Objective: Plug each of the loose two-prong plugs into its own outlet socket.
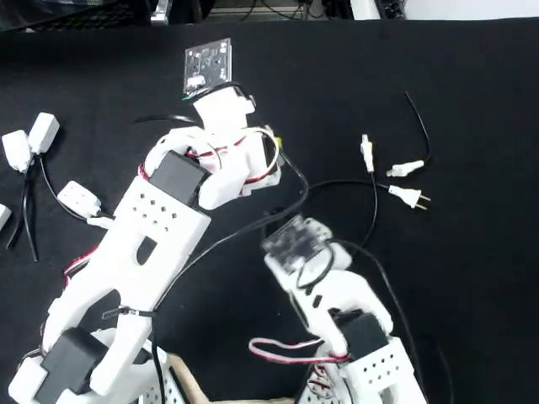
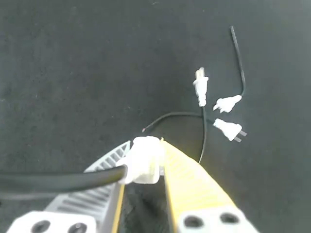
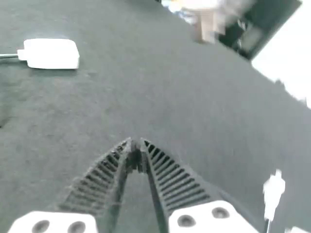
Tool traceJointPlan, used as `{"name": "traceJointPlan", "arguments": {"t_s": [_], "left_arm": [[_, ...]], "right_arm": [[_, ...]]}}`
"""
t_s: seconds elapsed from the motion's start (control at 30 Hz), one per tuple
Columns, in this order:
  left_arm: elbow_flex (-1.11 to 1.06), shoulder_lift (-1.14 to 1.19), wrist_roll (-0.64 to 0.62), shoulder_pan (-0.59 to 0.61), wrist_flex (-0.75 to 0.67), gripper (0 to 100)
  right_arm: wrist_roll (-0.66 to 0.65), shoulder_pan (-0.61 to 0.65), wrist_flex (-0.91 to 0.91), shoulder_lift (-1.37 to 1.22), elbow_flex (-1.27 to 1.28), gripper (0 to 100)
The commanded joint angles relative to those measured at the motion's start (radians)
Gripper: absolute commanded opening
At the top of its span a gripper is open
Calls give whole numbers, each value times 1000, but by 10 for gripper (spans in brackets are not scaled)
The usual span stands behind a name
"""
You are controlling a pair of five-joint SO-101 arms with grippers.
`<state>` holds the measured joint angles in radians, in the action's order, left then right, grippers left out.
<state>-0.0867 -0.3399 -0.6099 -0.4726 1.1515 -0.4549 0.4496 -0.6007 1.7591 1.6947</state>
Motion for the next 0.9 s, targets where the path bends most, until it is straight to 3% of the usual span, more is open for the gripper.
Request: {"name": "traceJointPlan", "arguments": {"t_s": [0.0,0.27,0.67,0.87], "left_arm": [[2,-38,-40,-13,-60,29],[-97,-49,-95,-101,-83,30],[-71,-143,-87,-120,18,30],[-128,-227,-3,-176,32,30]], "right_arm": [[-63,69,-3,21,-4,11],[-77,83,26,28,-4,11],[-244,25,43,93,-7,11],[-282,20,49,93,-7,11]]}}
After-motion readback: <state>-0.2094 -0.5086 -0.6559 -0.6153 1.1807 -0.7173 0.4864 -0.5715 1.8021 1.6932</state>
